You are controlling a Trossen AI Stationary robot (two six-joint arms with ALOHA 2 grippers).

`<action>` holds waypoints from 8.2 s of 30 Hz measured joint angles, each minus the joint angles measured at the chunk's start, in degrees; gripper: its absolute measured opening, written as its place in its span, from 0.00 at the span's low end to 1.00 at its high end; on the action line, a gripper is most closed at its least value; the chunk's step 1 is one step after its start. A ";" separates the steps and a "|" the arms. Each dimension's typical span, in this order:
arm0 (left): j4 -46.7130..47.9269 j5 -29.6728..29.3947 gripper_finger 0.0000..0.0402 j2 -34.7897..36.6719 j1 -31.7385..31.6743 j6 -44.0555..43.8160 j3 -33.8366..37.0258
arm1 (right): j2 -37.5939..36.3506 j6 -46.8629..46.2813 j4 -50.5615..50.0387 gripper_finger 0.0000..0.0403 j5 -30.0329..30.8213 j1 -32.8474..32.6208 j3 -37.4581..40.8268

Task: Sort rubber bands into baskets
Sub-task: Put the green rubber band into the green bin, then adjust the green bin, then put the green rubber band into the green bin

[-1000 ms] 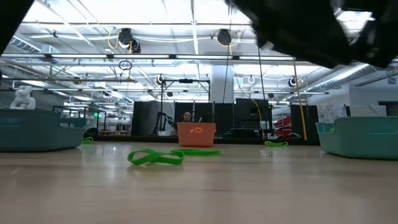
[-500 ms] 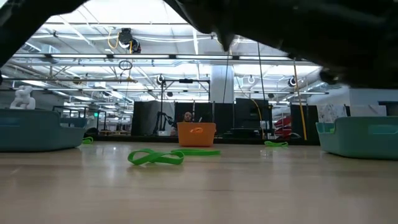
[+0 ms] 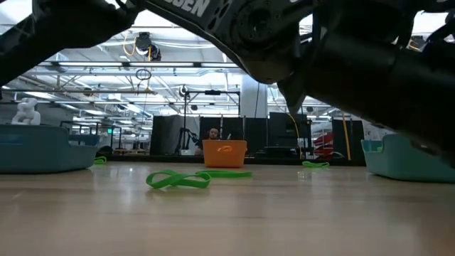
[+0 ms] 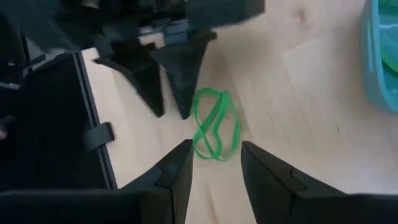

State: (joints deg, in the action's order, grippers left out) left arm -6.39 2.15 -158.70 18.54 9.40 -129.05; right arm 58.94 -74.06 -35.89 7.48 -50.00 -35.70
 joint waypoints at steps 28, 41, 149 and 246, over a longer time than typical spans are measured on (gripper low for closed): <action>8.06 1.36 0.22 0.03 -2.03 -5.94 -0.48 | 0.00 1.34 -0.91 0.32 2.94 0.07 0.00; 18.03 -1.63 0.01 9.84 -2.18 0.03 -0.28 | -0.95 4.16 -1.73 0.32 3.70 0.07 -1.68; 62.34 -10.49 0.39 21.09 -17.16 -7.17 0.22 | -9.41 16.96 -30.75 0.32 14.40 37.03 -0.64; 28.19 -19.09 0.39 47.02 -19.57 -12.44 45.07 | 5.01 61.23 -3.31 0.37 -4.47 56.96 -2.75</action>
State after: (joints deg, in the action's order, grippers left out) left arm 21.80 -16.94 -111.68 -1.03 -3.03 -83.99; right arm 63.94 -12.84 -39.20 3.01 6.96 -38.45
